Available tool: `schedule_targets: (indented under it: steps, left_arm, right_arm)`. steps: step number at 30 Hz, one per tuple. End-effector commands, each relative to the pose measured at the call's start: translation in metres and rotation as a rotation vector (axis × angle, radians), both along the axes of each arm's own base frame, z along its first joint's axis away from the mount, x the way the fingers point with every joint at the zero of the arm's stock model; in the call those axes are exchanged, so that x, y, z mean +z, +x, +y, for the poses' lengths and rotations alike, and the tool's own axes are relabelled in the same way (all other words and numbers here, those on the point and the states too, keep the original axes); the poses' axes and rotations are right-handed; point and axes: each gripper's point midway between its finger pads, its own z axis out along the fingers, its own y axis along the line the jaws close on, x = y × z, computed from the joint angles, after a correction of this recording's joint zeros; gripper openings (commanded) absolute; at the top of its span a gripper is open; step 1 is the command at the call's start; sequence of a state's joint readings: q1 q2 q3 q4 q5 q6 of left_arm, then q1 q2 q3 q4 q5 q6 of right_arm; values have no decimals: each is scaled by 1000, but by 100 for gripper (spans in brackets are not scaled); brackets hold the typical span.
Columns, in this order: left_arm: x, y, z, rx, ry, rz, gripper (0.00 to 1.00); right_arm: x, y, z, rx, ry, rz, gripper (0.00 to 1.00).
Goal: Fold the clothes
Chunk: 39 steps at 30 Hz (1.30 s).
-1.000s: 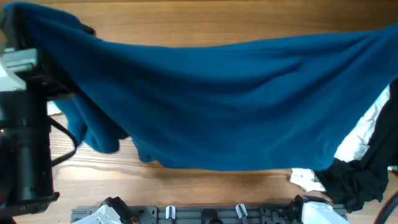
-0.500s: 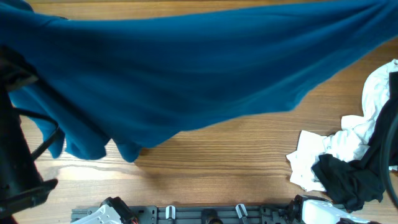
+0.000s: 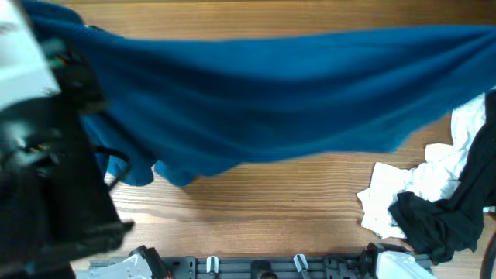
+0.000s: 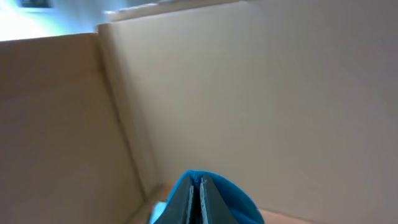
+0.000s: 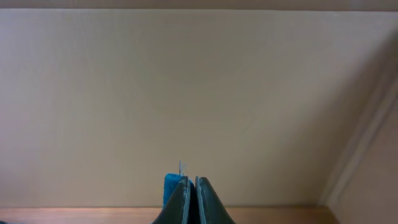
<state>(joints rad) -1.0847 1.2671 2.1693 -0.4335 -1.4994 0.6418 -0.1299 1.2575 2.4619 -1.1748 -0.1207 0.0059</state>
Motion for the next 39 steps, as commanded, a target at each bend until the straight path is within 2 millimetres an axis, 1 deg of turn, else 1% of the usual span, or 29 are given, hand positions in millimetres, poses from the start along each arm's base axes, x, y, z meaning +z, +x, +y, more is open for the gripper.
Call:
schedule_targets:
  steps: [1,2,5,8,9,10,11,13,15,18,21,23,25,28,31,34,37,39]
  left_arm:
    - [-2,-13,-21,-121,-65,6,4]
    - [-1,-14,-22,-131,-81,0,4]
    - [0,-14,-13,-112,-114,-13,4]
    - [0,-13,-2,-66,-132,-24,4]
    - [0,-12,3,-41,-133,-26,4]
    - [0,-12,7,-19,-136,-29,4]
    - [0,-11,13,14,-134,-30,4]
    - [0,-10,26,81,-133,-35,4]
    - [-2,-8,37,157,-137,-44,4]
    - [-9,0,41,211,-106,-38,4]
    - [-24,18,35,224,-64,-20,4]
    - [-33,30,33,231,-58,-9,4]
    - [-45,41,37,250,-63,7,4]
    - [-56,51,42,252,-81,25,4]
    - [-64,54,50,257,-107,37,4]
    - [-64,52,58,281,-121,27,4]
    - [-68,57,61,269,-121,45,4]
    - [-72,59,60,259,-130,54,4]
  right_arm:
    - [1,-9,-8,-55,15,-7,4]
    - [0,-9,-8,-55,20,-4,4]
    - [-5,-2,-9,-55,26,19,4]
    - [-16,16,-12,-57,60,70,4]
    - [-24,28,-14,-64,74,105,4]
    - [-29,34,-17,-74,85,126,4]
    - [-38,47,-20,-86,95,161,4]
    - [-51,65,-23,-89,111,212,4]
    - [-69,89,-27,-102,154,277,4]
    - [-94,114,-34,-123,193,363,4]
    - [-118,132,-45,-154,229,440,4]
    - [-124,136,-50,-169,234,461,4]
    - [-126,135,-56,-187,237,464,4]
    - [-126,131,-65,-212,243,463,4]
    - [-128,129,-70,-229,248,473,4]
    - [-128,129,-70,-229,249,473,4]
    - [-132,128,-71,-237,275,485,4]
    - [-137,124,-70,-242,282,508,4]
